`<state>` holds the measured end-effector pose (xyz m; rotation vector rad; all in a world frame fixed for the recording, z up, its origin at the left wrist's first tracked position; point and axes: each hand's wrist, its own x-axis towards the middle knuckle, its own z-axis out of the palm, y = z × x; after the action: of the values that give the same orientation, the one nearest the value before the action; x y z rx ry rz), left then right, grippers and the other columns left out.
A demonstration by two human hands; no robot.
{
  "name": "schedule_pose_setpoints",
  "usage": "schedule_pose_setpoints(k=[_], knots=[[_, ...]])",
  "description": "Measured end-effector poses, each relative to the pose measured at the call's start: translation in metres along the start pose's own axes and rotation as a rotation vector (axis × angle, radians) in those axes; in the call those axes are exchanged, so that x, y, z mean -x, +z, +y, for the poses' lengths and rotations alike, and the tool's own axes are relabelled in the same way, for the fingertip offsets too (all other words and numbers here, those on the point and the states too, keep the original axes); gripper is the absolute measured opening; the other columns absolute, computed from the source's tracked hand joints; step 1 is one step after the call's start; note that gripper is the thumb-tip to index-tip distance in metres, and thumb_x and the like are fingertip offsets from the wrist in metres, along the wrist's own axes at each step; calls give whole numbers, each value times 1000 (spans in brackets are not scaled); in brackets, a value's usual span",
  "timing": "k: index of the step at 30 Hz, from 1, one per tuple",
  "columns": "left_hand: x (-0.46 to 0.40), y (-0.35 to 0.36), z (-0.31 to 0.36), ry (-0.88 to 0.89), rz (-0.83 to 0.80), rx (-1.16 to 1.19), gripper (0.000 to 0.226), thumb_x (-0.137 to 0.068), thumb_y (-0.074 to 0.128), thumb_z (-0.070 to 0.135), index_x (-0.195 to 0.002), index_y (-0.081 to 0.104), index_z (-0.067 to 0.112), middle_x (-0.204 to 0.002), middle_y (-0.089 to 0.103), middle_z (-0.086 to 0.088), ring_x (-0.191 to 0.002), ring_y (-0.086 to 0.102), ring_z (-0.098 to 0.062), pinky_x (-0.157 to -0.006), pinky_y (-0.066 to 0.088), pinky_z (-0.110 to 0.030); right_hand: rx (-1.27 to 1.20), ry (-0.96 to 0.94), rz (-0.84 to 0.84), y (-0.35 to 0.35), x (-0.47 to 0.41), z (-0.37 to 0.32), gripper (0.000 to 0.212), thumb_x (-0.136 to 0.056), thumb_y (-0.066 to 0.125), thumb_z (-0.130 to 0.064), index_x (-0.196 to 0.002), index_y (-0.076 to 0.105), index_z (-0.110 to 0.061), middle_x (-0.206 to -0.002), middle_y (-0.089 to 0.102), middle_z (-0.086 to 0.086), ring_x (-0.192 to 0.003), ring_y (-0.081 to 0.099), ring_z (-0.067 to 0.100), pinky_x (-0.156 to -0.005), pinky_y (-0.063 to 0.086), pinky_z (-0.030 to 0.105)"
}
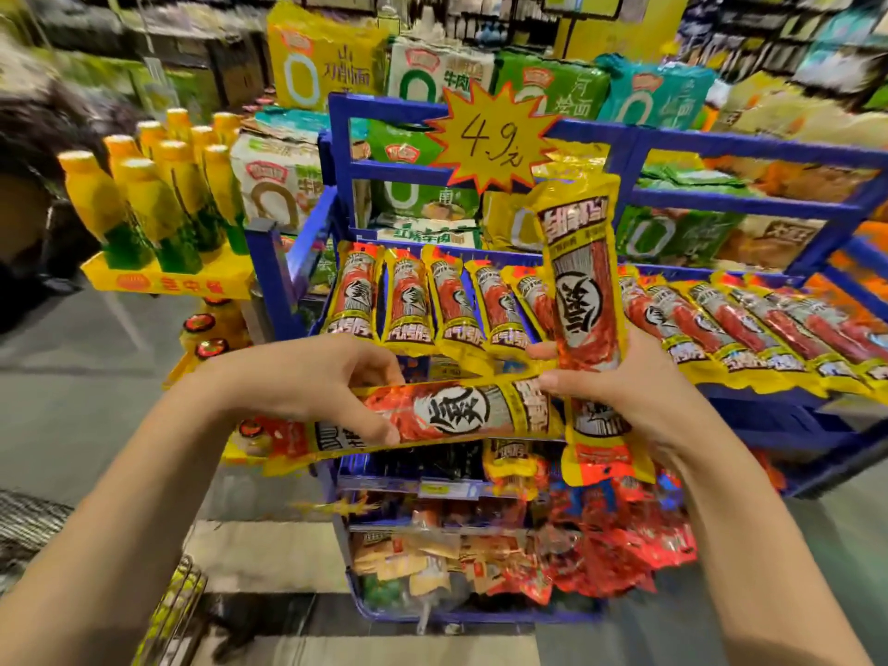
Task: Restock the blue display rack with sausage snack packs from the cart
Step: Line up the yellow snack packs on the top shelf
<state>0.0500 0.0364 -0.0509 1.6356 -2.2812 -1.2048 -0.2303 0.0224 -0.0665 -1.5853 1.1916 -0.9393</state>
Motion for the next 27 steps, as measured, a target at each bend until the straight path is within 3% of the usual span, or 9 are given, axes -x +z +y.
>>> schedule_pose_setpoints(k=[3, 5, 15, 18, 22, 25, 27], knots=[[0, -1, 10, -29, -12, -115, 30, -70, 77, 44, -93, 63, 30, -88, 69, 13, -75, 62, 0, -73, 49, -23, 114, 19, -161, -2, 1, 1, 65, -58, 88, -15, -115, 58, -24, -98, 74, -4, -92, 70, 9, -75, 56, 25], [-1, -3, 16, -37, -31, -160, 27, -71, 76, 42, -92, 65, 30, -84, 69, 17, -71, 61, 4, -65, 47, -14, 139, 65, -243, 1, 2, 4, 62, -61, 88, -14, -114, 57, -26, -98, 74, -3, -92, 69, 9, -80, 56, 27], [4, -5, 38, -26, 19, -280, 38, -71, 74, 48, -104, 69, 30, -90, 68, 18, -78, 62, 4, -65, 50, -11, 151, 41, -95, -3, 19, 13, 46, -60, 88, -12, -96, 62, -26, -91, 74, -8, -82, 70, 9, -75, 52, 28], [10, -7, 42, 43, 234, -404, 50, -68, 74, 54, -112, 64, 34, -104, 65, 18, -91, 58, 2, -72, 46, -13, 104, 42, -19, -9, 23, 13, 51, -50, 86, -23, -97, 64, -23, -90, 74, -7, -82, 70, 11, -72, 53, 29], [18, -12, 33, 243, 654, -423, 86, -62, 55, 77, -135, 45, 32, -136, 45, 15, -126, 36, -4, -109, 30, -34, -53, 73, 98, -16, 28, 22, 63, -41, 92, -23, -98, 67, -10, -90, 74, 8, -85, 71, 26, -76, 57, 45], [17, -8, 24, 237, 948, -205, 87, -72, 59, 64, -143, 32, 23, -144, 34, 5, -133, 29, -11, -110, 24, -31, -181, 78, 204, -14, 30, 30, 81, -30, 93, -38, -98, 67, -4, -92, 73, 16, -86, 69, 37, -79, 56, 51], [12, 5, 16, 183, 1064, 76, 82, -78, 61, 58, -144, 28, 22, -145, 35, 2, -132, 36, -14, -110, 30, -34, -285, 59, 276, -9, 29, 31, 53, -45, 90, -20, -91, 67, -8, -85, 75, 7, -77, 71, 26, -73, 54, 42]])
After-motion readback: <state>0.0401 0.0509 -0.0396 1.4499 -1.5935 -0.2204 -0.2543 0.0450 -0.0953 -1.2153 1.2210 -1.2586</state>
